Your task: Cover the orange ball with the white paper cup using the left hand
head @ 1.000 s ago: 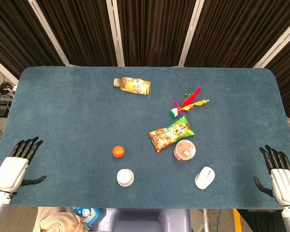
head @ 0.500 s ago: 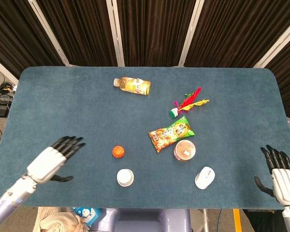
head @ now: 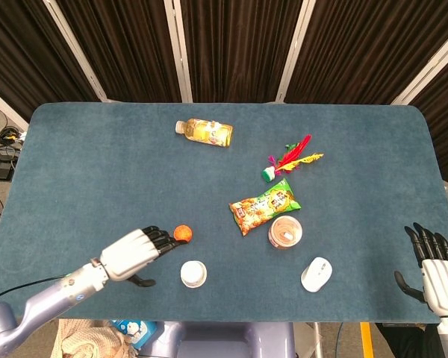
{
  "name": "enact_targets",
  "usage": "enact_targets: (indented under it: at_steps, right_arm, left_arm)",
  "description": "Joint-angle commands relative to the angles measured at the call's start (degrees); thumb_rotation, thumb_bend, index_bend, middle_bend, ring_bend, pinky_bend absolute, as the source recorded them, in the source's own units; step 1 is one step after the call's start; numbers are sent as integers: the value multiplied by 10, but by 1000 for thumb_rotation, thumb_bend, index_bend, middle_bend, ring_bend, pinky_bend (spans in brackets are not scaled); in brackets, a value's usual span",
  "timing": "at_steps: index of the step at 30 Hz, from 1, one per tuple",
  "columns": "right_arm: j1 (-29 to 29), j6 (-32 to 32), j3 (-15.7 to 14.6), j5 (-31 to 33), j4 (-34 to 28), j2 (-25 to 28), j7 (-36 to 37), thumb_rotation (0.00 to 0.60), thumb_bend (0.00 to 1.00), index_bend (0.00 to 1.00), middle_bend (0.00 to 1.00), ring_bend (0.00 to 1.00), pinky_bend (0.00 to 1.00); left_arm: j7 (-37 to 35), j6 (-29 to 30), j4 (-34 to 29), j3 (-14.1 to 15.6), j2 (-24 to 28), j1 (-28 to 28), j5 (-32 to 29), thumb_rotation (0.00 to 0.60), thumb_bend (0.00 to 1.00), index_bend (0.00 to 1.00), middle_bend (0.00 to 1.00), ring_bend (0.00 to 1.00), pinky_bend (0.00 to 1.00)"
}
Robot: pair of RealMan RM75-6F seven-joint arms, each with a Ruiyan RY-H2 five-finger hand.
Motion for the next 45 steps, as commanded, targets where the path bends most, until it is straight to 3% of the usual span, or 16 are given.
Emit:
enact_targets:
  at_steps: [1, 16, 32, 45]
  right_arm:
    - [1, -1, 1, 1, 1, 0, 0, 600, 347, 0, 0, 0, 26]
    - [4, -8, 4, 9, 0, -1, -1, 600, 347, 0, 0, 0, 26]
    - [4, -10, 5, 13, -1, -1, 1, 600, 347, 0, 0, 0, 26]
    - [4, -10, 5, 13, -1, 0, 3, 600, 347, 0, 0, 0, 26]
  left_arm:
    - [19, -21, -3, -9, -16, -15, -24, 600, 152, 104, 253, 208, 267]
    - [96, -85, 5, -19, -82, -58, -119, 600, 168, 132, 265, 247, 294]
    - [150, -93, 25, -12, -132, -77, -177, 600, 217, 148, 318, 288, 296]
    - [174, -85, 31, 3, -150, -84, -198, 600, 278, 211, 411, 379, 381]
